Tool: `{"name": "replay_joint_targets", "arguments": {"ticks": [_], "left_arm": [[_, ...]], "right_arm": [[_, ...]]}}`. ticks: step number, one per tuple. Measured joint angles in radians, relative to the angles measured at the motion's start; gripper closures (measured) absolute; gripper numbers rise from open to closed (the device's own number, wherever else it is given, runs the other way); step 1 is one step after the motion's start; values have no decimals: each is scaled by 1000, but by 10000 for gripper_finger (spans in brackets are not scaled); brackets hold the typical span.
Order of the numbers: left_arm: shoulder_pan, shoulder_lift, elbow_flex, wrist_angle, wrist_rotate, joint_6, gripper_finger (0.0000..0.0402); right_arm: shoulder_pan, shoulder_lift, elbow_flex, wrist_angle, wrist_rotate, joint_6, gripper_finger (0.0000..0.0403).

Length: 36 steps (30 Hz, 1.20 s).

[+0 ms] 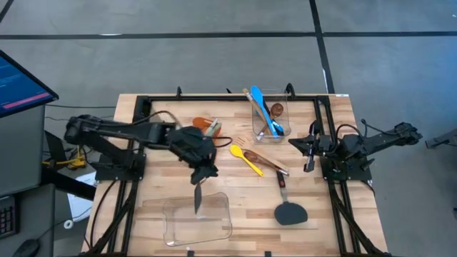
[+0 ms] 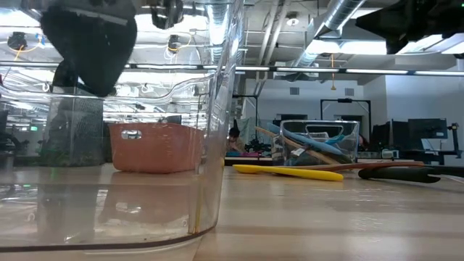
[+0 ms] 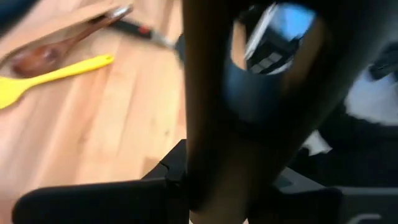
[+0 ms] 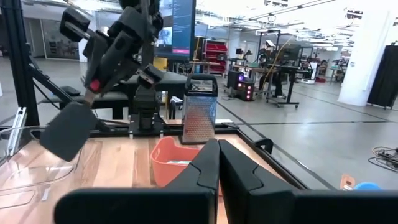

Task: Pick & Place Kitchen Items
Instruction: Put the black flipper spatula into the bottom transparent bin

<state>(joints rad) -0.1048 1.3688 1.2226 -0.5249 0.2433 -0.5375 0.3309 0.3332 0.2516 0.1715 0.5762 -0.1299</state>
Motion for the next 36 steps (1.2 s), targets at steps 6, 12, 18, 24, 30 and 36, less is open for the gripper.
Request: {"name": "replay_joint_targets", "arguments": {"ticks": [6,12,18,24,30,36], "left_arm": [[23,175,196,-261,20,69,326],[0,290,246,-369,159,66,326],[-38,311,246,-370,191,56,326],[-64,310,239,-346,171,35,327],[-75,310,202,-314,170,27,328],[-76,310,140,-287,165,-38,326]], "right_arm": [[0,0,0,-8,-3,0,402],[0,0,0,-8,-3,0,402],[0,0,0,-8,-3,0,402],[0,0,0,-8,-3,0,402],[0,0,0,-11,-3,0,402],[0,0,0,-11,-3,0,402]]}}
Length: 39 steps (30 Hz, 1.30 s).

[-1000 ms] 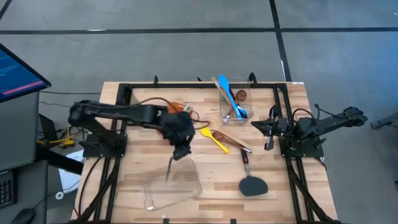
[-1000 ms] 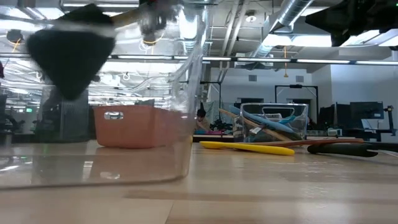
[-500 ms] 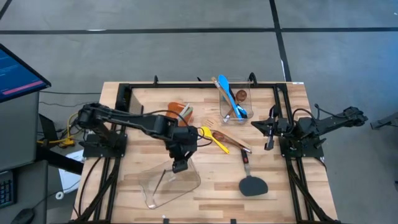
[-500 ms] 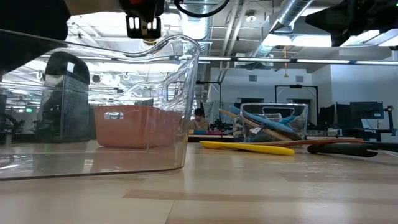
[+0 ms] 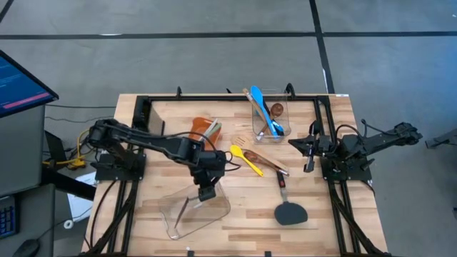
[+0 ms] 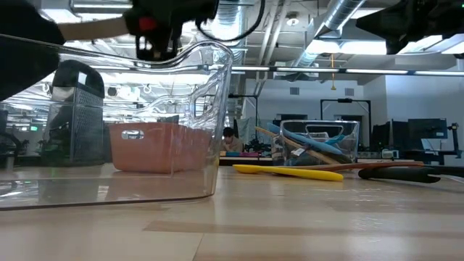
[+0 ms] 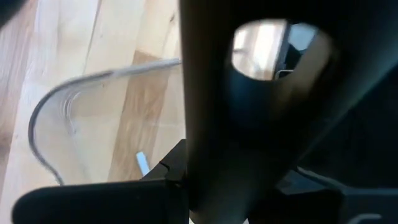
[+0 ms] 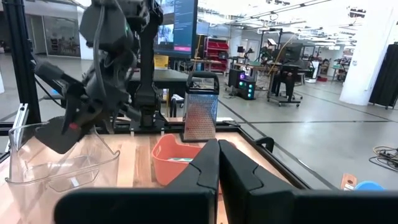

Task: Pick & Place Kitchen Items
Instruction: Put the black flipper spatula into the bottom transparent bin, then adjust the bottom transparent bin

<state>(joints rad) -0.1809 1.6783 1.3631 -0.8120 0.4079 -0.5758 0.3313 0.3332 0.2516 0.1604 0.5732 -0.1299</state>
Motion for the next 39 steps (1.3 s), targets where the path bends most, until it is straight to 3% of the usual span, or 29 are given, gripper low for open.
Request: {"name": "replay_joint_targets", "arguments": {"ticks": [14,20,31,39], "left_arm": [[-41,0,-99,63,-11,-69,313],[-45,0,-99,72,-69,-71,271],[-6,-7,-99,74,-42,-62,179],[69,-100,-99,74,12,-58,165]], "right_arm": [[0,0,0,-12,0,13,402],[0,0,0,-30,0,26,402],[0,0,0,-34,0,26,402],[0,0,0,-34,0,26,402]]}}
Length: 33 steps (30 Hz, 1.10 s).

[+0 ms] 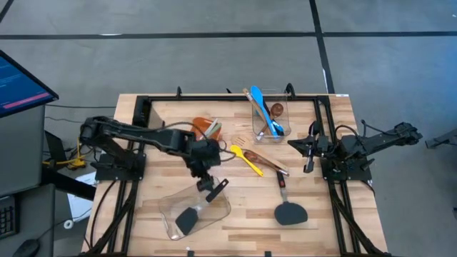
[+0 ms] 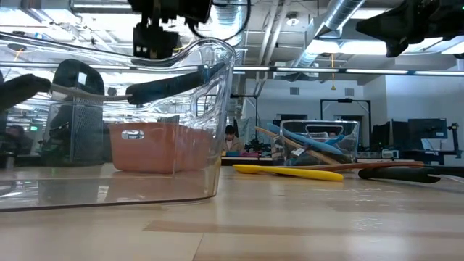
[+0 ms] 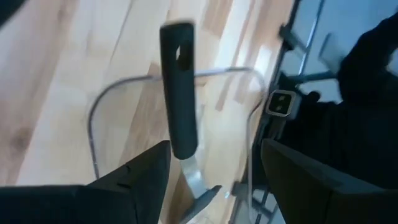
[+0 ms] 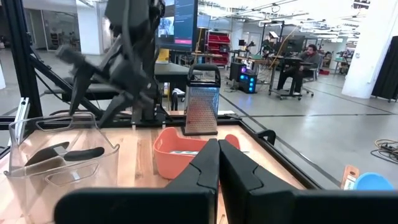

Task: Pick & Place Kitchen Items
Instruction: Adjust the bottom transparent bin

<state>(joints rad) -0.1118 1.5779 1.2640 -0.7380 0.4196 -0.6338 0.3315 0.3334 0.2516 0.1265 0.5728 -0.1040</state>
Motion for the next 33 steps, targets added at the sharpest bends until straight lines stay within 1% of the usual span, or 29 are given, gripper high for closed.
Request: {"name": "replay_joint_targets", "arguments": {"ticks": [5,10,16,19,23,25,31,33], "left_arm": [[39,-107,0,7,-12,6,181],[48,-197,0,78,-149,116,215],[11,-214,0,228,-160,229,290],[-2,-204,2,259,-165,292,332],[11,-202,-41,257,-253,314,388],[34,-201,-84,249,-281,304,396],[80,-200,-225,276,-282,262,400],[88,-199,-271,311,-280,242,401]], "right_arm": [[0,0,0,0,0,0,402],[0,0,0,0,0,0,402],[0,0,0,0,0,0,402],[0,0,0,0,0,0,402],[0,0,0,0,0,4,402],[0,0,0,1,0,9,402],[0,0,0,0,0,8,402],[0,0,0,1,0,8,402]]}}
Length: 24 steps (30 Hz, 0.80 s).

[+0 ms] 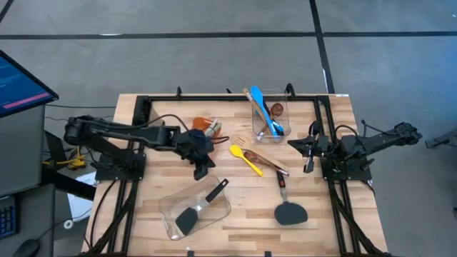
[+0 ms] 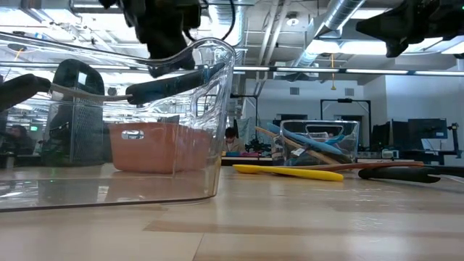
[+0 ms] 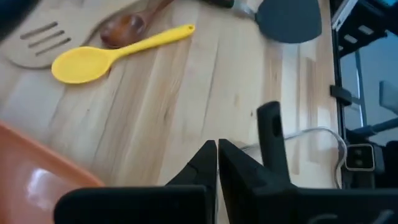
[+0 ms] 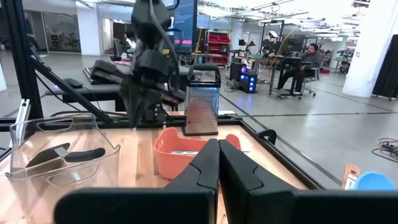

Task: Pick & Place Kitchen Items
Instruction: Adjust the bottom transparent bin

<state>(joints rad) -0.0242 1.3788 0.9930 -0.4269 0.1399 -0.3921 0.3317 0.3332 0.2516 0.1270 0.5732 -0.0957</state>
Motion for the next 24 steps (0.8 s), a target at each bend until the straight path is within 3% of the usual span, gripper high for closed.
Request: {"name": "replay_joint_targets", "arguments": {"ticks": [9,24], "left_arm": [[3,12,-154,164,4,-59,401],[-41,149,-163,213,62,-93,401]], "right_arm": [[0,0,0,0,0,-8,402],[0,0,0,-3,0,-8,402]]}}
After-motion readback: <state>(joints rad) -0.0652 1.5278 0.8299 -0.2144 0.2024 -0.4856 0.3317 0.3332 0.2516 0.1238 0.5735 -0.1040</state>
